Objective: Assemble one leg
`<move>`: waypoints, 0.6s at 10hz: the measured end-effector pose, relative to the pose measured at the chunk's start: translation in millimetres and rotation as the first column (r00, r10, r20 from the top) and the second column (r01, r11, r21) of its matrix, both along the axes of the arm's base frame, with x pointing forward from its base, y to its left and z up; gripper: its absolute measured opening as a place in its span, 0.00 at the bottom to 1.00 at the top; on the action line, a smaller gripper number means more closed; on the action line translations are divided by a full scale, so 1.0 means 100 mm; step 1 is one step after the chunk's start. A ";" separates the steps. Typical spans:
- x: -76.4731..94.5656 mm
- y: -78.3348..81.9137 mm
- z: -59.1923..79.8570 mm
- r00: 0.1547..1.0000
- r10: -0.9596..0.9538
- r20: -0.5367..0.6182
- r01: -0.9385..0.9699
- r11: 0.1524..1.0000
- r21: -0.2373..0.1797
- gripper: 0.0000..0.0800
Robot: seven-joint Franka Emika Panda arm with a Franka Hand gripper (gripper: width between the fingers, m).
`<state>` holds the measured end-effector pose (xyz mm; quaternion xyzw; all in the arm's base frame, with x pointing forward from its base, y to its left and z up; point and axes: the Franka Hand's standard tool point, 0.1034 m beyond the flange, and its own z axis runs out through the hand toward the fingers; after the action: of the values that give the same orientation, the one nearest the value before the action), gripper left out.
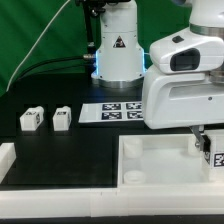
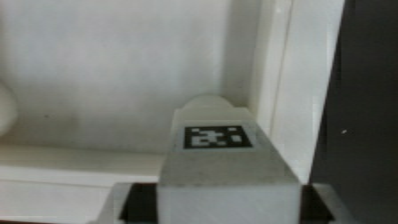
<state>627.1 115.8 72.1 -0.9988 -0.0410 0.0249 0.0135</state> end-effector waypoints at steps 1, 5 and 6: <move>0.00 0.00 0.00 1.000 -0.026 -0.001 0.026 1.000 -0.001 0.36; 0.01 0.00 0.00 0.939 -0.344 0.004 0.344 0.939 -0.002 0.36; 0.00 -0.01 0.00 0.902 -0.431 0.013 0.431 0.902 -0.009 0.36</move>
Offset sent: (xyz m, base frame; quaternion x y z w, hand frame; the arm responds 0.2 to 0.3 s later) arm 0.0000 0.0000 0.0000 0.0000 0.0000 0.0899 0.9960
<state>627.1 115.1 72.1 -0.9834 0.1805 0.0160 0.0128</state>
